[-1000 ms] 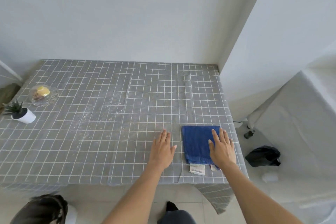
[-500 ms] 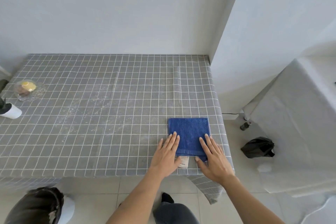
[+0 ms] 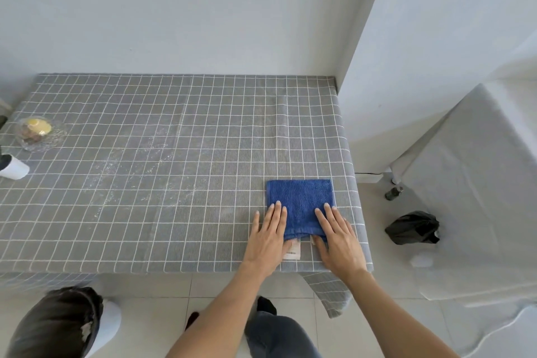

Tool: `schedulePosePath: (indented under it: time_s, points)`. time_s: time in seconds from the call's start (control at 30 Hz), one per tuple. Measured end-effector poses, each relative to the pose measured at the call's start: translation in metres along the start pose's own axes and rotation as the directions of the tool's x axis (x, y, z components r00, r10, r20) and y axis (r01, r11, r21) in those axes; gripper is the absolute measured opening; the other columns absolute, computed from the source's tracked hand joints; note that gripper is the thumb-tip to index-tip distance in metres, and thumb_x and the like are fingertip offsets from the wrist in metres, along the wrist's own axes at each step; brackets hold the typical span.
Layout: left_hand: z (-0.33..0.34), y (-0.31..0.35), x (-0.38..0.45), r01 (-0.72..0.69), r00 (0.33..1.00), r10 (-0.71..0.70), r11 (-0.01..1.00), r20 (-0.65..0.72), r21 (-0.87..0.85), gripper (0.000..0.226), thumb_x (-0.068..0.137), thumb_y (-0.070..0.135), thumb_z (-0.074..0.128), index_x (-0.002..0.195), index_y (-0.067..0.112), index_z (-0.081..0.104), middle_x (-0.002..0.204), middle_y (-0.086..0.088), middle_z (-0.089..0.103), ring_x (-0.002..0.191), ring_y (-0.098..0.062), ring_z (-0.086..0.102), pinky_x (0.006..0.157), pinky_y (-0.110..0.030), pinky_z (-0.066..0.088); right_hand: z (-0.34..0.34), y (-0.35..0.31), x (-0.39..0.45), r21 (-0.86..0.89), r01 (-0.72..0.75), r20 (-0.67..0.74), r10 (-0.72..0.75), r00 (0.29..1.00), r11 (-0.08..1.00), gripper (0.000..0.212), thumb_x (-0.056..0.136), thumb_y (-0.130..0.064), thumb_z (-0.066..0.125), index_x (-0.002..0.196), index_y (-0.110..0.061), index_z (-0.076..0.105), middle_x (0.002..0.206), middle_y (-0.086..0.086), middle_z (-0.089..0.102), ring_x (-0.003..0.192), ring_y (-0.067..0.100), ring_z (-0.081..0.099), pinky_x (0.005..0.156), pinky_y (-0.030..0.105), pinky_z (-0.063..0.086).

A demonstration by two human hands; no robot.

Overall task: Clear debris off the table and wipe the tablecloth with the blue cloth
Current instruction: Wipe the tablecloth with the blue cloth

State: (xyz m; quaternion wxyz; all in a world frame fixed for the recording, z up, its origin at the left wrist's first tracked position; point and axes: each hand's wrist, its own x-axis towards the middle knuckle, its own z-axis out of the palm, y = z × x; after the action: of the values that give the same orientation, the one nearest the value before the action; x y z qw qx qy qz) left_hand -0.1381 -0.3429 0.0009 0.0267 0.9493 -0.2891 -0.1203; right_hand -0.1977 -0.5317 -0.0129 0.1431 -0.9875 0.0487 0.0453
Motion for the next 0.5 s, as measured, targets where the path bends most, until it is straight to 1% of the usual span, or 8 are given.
schedulePosePath:
  time_s: [0.07, 0.13, 0.17, 0.23, 0.4, 0.47, 0.5]
  points:
    - [-0.002, 0.0, 0.002, 0.012, 1.0, -0.012, 1.0, -0.022, 0.009, 0.07, 0.097, 0.047, 0.029, 0.145, 0.008, -0.005, 0.157, -0.011, -0.003, 0.146, -0.023, 0.001, 0.114, -0.047, -0.002, -0.001, -0.002, 0.006, -0.028, 0.005, -0.032, -0.006, 0.999, 1.0, 0.062, 0.084, -0.023, 0.071, 0.139, -0.012, 0.045, 0.145, 0.012, 0.044, 0.132, 0.03, 0.044, 0.106, 0.043, 0.036]
    - [-0.004, -0.001, 0.005, -0.002, 1.0, 0.002, 0.999, 0.015, 0.05, 0.071, 0.1, 0.04, 0.032, 0.142, 0.007, -0.015, 0.158, -0.013, -0.008, 0.147, -0.025, -0.003, 0.115, -0.048, -0.004, -0.004, -0.001, 0.01, -0.079, 0.019, -0.048, -0.022, 0.999, 0.997, 0.069, 0.071, -0.013, 0.083, 0.133, -0.009, 0.053, 0.136, 0.014, 0.054, 0.124, 0.031, 0.053, 0.1, 0.043, 0.042]
    - [-0.006, -0.001, 0.007, -0.007, 1.0, 0.005, 0.998, 0.028, 0.068, 0.072, 0.101, 0.036, 0.033, 0.141, 0.006, -0.019, 0.158, -0.014, -0.012, 0.147, -0.026, -0.007, 0.114, -0.048, -0.007, -0.005, -0.001, 0.012, -0.103, 0.032, -0.051, -0.037, 0.998, 0.994, 0.071, 0.067, -0.01, 0.084, 0.132, -0.008, 0.054, 0.134, 0.014, 0.055, 0.123, 0.03, 0.053, 0.1, 0.043, 0.042]
    - [-0.008, -0.002, 0.01, -0.009, 1.0, 0.007, 0.996, 0.023, 0.085, 0.07, 0.102, 0.027, 0.033, 0.141, 0.004, -0.021, 0.156, -0.018, -0.015, 0.146, -0.028, -0.01, 0.114, -0.047, -0.008, -0.006, -0.001, 0.016, -0.13, 0.053, -0.055, -0.061, 0.997, 0.99, 0.074, 0.066, -0.005, 0.084, 0.133, -0.005, 0.053, 0.135, 0.016, 0.054, 0.125, 0.031, 0.052, 0.101, 0.042, 0.038]
    - [-0.018, -0.011, 0.017, -0.05, 0.993, 0.046, 0.998, 0.106, 0.037, 0.062, 0.1, 0.002, 0.03, 0.149, 0.001, -0.008, 0.158, -0.019, -0.007, 0.147, -0.029, -0.003, 0.12, -0.043, 0.008, -0.013, -0.01, 0.026, -0.133, 0.035, -0.057, -0.043, 0.997, 0.991, 0.073, 0.062, 0.001, 0.083, 0.13, -0.003, 0.055, 0.132, 0.015, 0.057, 0.122, 0.03, 0.055, 0.1, 0.036, 0.038]
    - [-0.027, -0.019, 0.021, -0.042, 0.995, 0.041, 0.999, 0.089, 0.011, 0.062, 0.098, -0.003, 0.03, 0.15, 0.002, -0.005, 0.158, -0.018, -0.005, 0.147, -0.027, 0.0, 0.12, -0.041, 0.008, -0.021, -0.017, 0.034, -0.112, 0.045, -0.081, -0.054, 0.995, 0.993, 0.072, 0.064, 0.004, 0.08, 0.131, -0.003, 0.053, 0.133, 0.015, 0.056, 0.123, 0.03, 0.054, 0.101, 0.036, 0.037]
    - [-0.033, -0.024, 0.023, -0.025, 0.997, 0.024, 1.0, 0.071, 0.002, 0.063, 0.098, -0.002, 0.031, 0.15, 0.002, -0.004, 0.158, -0.017, -0.004, 0.147, -0.026, 0.0, 0.12, -0.04, 0.007, -0.026, -0.022, 0.04, -0.099, 0.057, -0.096, -0.067, 0.993, 0.993, 0.071, 0.065, 0.006, 0.078, 0.131, -0.002, 0.053, 0.133, 0.015, 0.056, 0.123, 0.031, 0.054, 0.101, 0.038, 0.039]
